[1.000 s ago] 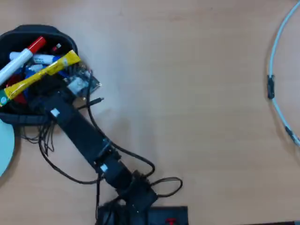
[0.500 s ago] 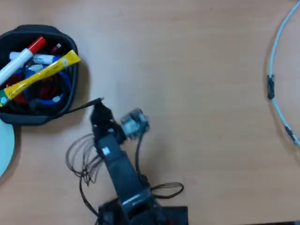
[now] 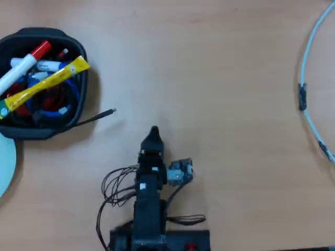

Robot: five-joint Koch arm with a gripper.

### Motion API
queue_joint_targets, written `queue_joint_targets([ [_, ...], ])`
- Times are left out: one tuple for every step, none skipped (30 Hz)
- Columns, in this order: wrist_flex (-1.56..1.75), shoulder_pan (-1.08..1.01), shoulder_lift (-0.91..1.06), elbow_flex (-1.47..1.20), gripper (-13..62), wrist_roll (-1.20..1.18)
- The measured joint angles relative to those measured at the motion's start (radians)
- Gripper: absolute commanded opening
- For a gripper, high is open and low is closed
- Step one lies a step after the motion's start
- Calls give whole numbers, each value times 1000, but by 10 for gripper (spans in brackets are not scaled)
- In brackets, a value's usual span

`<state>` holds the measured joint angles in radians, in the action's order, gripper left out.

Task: Pick up the yellow instant coffee stick, then put it in the black bowl

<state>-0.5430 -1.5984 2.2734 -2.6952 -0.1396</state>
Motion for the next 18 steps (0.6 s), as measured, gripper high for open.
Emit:
queue_joint_targets([
  [15, -2, 0, -18, 535, 2],
  [35, -2, 0, -38, 535, 6],
  [63, -5, 0, -57, 535, 18],
  [95, -5, 0, -80, 535, 29],
  [137, -3, 0, -106, 535, 40],
  [178, -5, 0, -140, 535, 44],
  [216, -5, 0, -169, 535, 44],
  [252, -6, 0, -198, 535, 46],
  [284, -6, 0, -236, 535, 46],
  [313, -6, 0, -256, 535, 44],
  [339, -6, 0, -275, 534, 46],
  [359, -6, 0, -293, 534, 46],
  [368, -8, 0, -307, 534, 46],
  [371, -8, 0, -319, 534, 46],
  [376, -8, 0, -328, 534, 46],
  [380, -8, 0, -334, 534, 46],
  [387, -8, 0, -341, 535, 46],
  [391, -9, 0, -347, 535, 46],
])
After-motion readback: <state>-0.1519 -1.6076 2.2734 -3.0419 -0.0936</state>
